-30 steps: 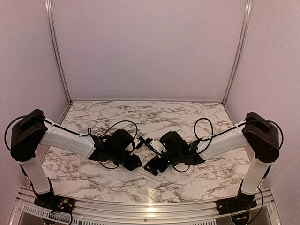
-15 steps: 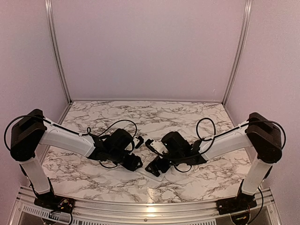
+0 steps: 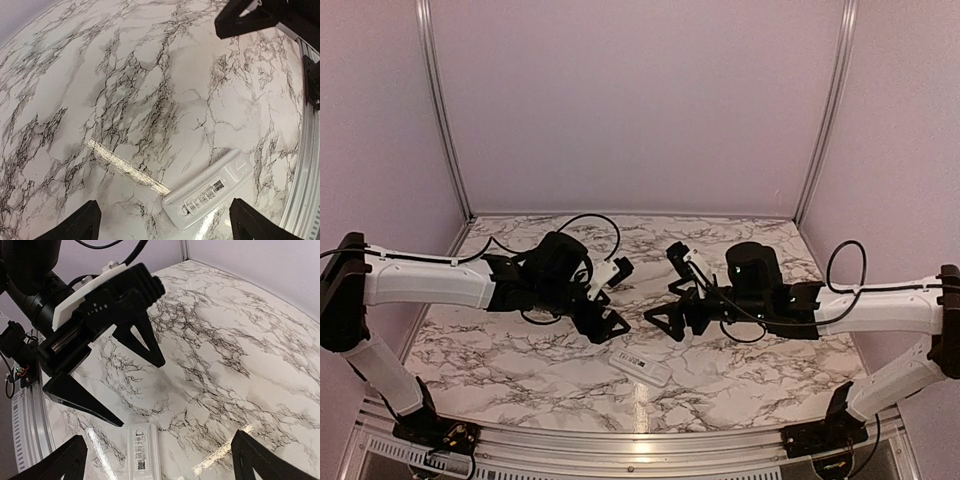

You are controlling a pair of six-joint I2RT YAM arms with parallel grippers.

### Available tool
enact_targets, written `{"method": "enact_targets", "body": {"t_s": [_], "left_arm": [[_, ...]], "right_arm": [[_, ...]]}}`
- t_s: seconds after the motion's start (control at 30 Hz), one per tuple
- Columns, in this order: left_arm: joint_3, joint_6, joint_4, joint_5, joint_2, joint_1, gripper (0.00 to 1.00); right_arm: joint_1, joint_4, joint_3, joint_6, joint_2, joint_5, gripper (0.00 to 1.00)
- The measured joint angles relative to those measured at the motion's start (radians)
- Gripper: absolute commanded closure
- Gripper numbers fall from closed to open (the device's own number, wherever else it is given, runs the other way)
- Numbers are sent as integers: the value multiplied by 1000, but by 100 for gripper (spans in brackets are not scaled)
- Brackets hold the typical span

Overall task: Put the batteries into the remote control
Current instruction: Press the battery cover onto the remote control, then pick up the remote control from the center of the board.

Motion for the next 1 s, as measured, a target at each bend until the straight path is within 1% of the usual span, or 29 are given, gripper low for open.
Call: {"method": "enact_targets", "body": {"t_s": [0.2, 0.3, 0.43, 0.63, 0.77, 0.9, 1.0], "left_arm": [[211, 293, -196, 76, 155, -45, 13], [286, 402, -288, 104, 246, -61, 17], [344, 504, -385, 127, 341, -87, 20], [401, 604, -448, 129, 418, -149, 27], [460, 642, -478, 126, 459, -163, 32], [517, 678, -510, 107, 506, -169, 33], [544, 699, -520, 84, 531, -175, 38]], "right_arm": [[-84, 10, -68, 18, -113, -41, 1], [-109, 10, -90, 27, -161, -56, 1], [-138, 13, -127, 42, -218, -67, 1], [-189, 11, -181, 63, -280, -75, 1], [-200, 6, -201, 67, -325, -76, 1], [-201, 3, -202, 67, -353, -74, 1], [-202, 0, -203, 67, -371, -72, 1]]}}
